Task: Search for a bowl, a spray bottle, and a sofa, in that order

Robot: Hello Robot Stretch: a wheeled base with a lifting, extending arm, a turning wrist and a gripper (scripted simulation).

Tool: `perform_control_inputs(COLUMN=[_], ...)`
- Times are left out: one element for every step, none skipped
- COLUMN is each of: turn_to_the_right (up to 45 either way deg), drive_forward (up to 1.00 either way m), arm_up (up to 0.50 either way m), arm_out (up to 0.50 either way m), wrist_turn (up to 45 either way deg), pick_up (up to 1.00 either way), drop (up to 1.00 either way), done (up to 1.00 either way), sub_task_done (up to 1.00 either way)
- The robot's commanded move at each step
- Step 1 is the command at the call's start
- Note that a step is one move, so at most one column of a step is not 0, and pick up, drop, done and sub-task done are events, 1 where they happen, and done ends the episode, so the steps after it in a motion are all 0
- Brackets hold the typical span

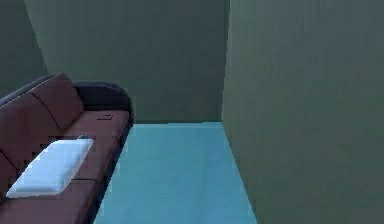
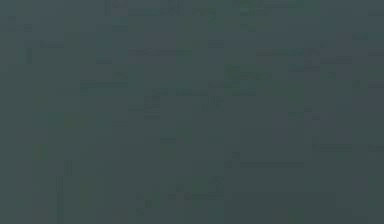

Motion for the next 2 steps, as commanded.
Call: perform_control_inputs(turn_to_the_right=[-39.0,0.0], drive_forward=[0.0,0.0], arm_up=[0.0,0.0], arm_out=[0.0,0.0], wrist_turn=[0.0,0.0], pick_up=[0.0,0.0], drop=[0.0,0.0], done=[0.0,1.0], sub_task_done=[0.0,0.0])
